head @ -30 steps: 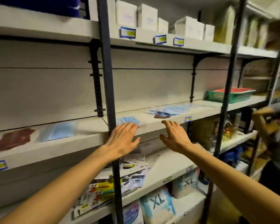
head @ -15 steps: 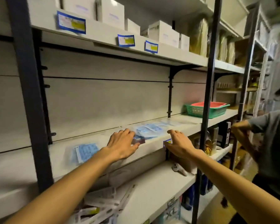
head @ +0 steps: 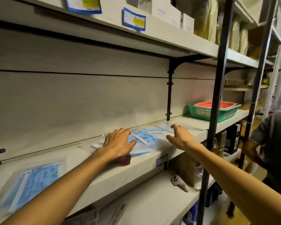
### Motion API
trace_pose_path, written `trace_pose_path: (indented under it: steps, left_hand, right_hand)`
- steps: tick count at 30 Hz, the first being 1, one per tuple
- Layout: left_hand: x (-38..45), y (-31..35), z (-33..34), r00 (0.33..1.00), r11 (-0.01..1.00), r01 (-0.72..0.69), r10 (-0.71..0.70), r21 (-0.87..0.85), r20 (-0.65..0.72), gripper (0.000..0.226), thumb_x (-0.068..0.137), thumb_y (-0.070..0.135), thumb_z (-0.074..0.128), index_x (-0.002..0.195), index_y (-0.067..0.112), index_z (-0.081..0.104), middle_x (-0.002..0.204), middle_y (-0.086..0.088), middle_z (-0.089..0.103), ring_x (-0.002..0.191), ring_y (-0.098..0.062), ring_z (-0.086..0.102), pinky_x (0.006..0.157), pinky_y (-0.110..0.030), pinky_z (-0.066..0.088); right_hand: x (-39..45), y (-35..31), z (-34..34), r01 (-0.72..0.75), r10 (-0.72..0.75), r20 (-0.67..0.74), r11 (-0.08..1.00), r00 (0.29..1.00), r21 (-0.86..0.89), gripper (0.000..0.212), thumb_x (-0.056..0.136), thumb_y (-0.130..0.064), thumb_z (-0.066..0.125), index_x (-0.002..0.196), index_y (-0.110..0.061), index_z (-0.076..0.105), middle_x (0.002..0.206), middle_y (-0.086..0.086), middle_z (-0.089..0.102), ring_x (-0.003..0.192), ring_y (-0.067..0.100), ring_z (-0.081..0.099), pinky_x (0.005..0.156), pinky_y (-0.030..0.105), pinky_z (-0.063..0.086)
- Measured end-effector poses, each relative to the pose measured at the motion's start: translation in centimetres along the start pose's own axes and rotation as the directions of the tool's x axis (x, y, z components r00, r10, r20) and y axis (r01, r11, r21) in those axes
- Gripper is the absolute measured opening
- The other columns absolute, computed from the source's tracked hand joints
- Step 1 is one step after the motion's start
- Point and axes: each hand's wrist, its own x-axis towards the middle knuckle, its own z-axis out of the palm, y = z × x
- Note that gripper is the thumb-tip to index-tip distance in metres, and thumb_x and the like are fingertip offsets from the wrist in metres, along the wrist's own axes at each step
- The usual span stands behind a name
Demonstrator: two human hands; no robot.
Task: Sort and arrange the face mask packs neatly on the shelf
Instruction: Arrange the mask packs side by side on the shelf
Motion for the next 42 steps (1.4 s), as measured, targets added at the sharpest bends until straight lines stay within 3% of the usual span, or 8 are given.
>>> trace_pose_path:
  steps: [15, 19, 24, 27, 29, 33, 39, 42]
  left_hand:
    - [11.9, 3.9, 6.7, 0.939, 0.945, 0.301, -0.317, 0.126, 0.132, 0.089, 0.077, 0.092, 0.039, 0.136, 0.027, 0.051, 0.130, -0.002, 0.066, 0.114, -0.028, 0.061, 0.089, -0.037, 0.046]
    - [12.7, 3.6, 7.1, 0.935, 0.934, 0.352, -0.354, 0.057, 0.036, 0.079, 0.075, 0.085, 0.054, 0.129, 0.028, 0.053, 0.123, 0.000, 0.069, 0.110, -0.028, 0.064, 0.085, -0.034, 0.049]
    - [13.7, 3.3, 6.5, 0.916, 0.907, 0.386, -0.398, -0.168, -0.043, 0.076, 0.077, 0.053, 0.078, 0.142, 0.028, 0.047, 0.138, 0.007, 0.063, 0.124, -0.024, 0.060, 0.093, -0.032, 0.048]
    - [13.8, 3.4, 5.7, 0.897, 0.881, 0.364, -0.419, -0.302, -0.140, 0.074, 0.078, 0.036, 0.083, 0.143, 0.025, 0.049, 0.137, 0.004, 0.063, 0.120, -0.024, 0.061, 0.091, -0.029, 0.046]
    - [13.6, 3.3, 4.9, 0.888, 0.880, 0.336, -0.415, -0.336, -0.201, 0.071, 0.079, 0.032, 0.082, 0.143, 0.023, 0.051, 0.136, 0.003, 0.064, 0.119, -0.024, 0.062, 0.091, -0.029, 0.045]
    - [12.6, 3.1, 3.5, 0.861, 0.814, 0.332, -0.468, -0.477, -0.199, 0.064, 0.077, 0.030, 0.085, 0.137, 0.025, 0.061, 0.121, 0.007, 0.072, 0.107, -0.018, 0.068, 0.092, -0.029, 0.051]
    - [10.9, 2.2, 2.4, 0.805, 0.651, 0.365, -0.580, -0.666, -0.125, 0.070, 0.069, 0.029, 0.093, 0.132, 0.019, 0.064, 0.117, 0.003, 0.071, 0.103, -0.016, 0.068, 0.096, -0.030, 0.053]
    - [9.7, 1.4, 2.0, 0.757, 0.546, 0.405, -0.650, -0.733, -0.066, 0.072, 0.071, 0.043, 0.090, 0.133, 0.018, 0.064, 0.123, 0.002, 0.067, 0.111, -0.017, 0.066, 0.104, -0.034, 0.051]
  right_hand:
    - [16.6, 10.2, 5.5, 0.047, -0.038, 0.185, 0.998, 0.982, -0.046, 0.072, 0.091, -0.059, 0.055, 0.143, -0.011, 0.041, 0.140, 0.016, 0.050, 0.122, 0.032, 0.053, 0.103, 0.041, 0.045]
    - [18.2, 11.3, 6.5, 0.142, -0.130, 0.113, 0.984, 0.985, -0.104, 0.036, 0.097, -0.047, 0.049, 0.113, -0.018, 0.061, 0.117, 0.009, 0.066, 0.096, 0.025, 0.060, 0.081, 0.033, 0.048]
    - [18.7, 11.5, 6.0, 0.111, -0.091, -0.080, 0.949, 0.993, 0.296, 0.021, 0.098, -0.027, 0.051, 0.096, -0.014, 0.067, 0.093, 0.011, 0.069, 0.080, 0.029, 0.061, 0.068, 0.033, 0.048]
    - [18.6, 10.5, 5.1, 0.053, 0.039, -0.118, 0.727, 0.992, 0.685, 0.020, 0.094, -0.022, 0.053, 0.092, -0.010, 0.070, 0.086, 0.012, 0.067, 0.074, 0.028, 0.062, 0.059, 0.027, 0.047]
    - [18.1, 9.0, 4.2, -0.087, 0.143, 0.033, 0.385, 0.989, 0.919, 0.017, 0.089, -0.017, 0.054, 0.081, -0.009, 0.066, 0.085, 0.014, 0.065, 0.072, 0.029, 0.064, 0.055, 0.028, 0.053]
    - [16.4, 6.4, 3.4, -0.380, -0.078, 0.377, -0.034, 0.923, 0.924, 0.030, 0.099, -0.035, 0.047, 0.104, -0.009, 0.061, 0.095, 0.017, 0.064, 0.075, 0.029, 0.064, 0.061, 0.034, 0.057]
    - [14.7, 3.8, 4.7, -0.354, -0.415, 0.355, 0.083, 0.837, 0.931, 0.049, 0.093, -0.058, 0.056, 0.129, -0.024, 0.056, 0.117, 0.001, 0.067, 0.091, 0.037, 0.065, 0.083, 0.048, 0.060]
    - [14.0, 2.0, 4.9, -0.263, -0.405, 0.331, 0.215, 0.852, 0.941, 0.037, 0.091, -0.035, 0.070, 0.116, -0.007, 0.068, 0.108, 0.008, 0.074, 0.067, 0.021, 0.069, 0.063, 0.030, 0.059]
